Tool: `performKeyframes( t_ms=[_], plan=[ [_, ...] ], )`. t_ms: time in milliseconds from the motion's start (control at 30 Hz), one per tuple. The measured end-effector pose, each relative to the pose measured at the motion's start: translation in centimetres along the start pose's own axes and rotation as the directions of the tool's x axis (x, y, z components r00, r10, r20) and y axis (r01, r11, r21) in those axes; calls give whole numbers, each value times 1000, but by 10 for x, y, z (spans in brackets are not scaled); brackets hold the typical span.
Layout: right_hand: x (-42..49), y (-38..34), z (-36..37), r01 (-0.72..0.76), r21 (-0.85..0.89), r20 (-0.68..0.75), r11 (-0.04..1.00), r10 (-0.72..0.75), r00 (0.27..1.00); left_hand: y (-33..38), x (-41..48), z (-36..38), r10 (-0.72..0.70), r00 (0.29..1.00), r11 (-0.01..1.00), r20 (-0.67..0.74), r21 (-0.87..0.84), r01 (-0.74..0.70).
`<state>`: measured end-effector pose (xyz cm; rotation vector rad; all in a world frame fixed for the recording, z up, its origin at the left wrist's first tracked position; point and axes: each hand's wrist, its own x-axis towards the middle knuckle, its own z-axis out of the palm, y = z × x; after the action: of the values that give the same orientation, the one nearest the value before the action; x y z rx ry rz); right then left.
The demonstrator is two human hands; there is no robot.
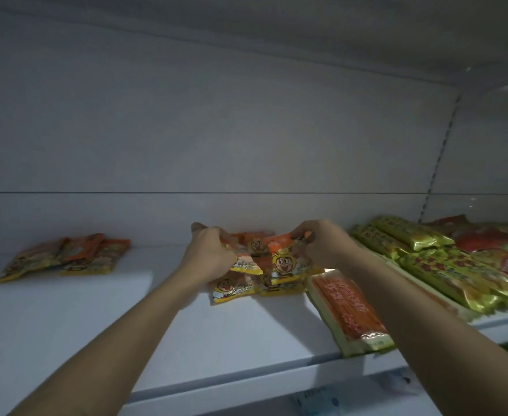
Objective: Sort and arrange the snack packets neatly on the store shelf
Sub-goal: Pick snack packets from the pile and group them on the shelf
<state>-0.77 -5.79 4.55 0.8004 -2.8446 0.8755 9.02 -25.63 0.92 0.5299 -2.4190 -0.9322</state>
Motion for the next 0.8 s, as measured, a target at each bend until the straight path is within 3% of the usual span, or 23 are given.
performKeyframes(
  t_ms=[267,433,567,667,733,800],
  plan=[
    [-20,5,0,109,-73,149,991,-97,984,-11,-57,10,51,997,996,-53,81,-47],
    [-23,6,14,99,-59,91,993,-94,991,-6,-81,10,32,994,996,-103,87,-23],
    [-10,-2,19,50,23,72,998,-52,996,-1,-70,7,38,970,997,-240,77,-20],
    [3,-5,22,44,-17,107,999,-42,993,2,-62,13,12,975,997,-223,78,5],
    [6,-4,31,62,-141,131,988,-43,990,-2,-59,21,-2,986,959,-165,280,49],
    [5,-2,38,92,-315,97,945,-64,993,-10,-59,26,24,991,859,-130,510,46]
  ],
)
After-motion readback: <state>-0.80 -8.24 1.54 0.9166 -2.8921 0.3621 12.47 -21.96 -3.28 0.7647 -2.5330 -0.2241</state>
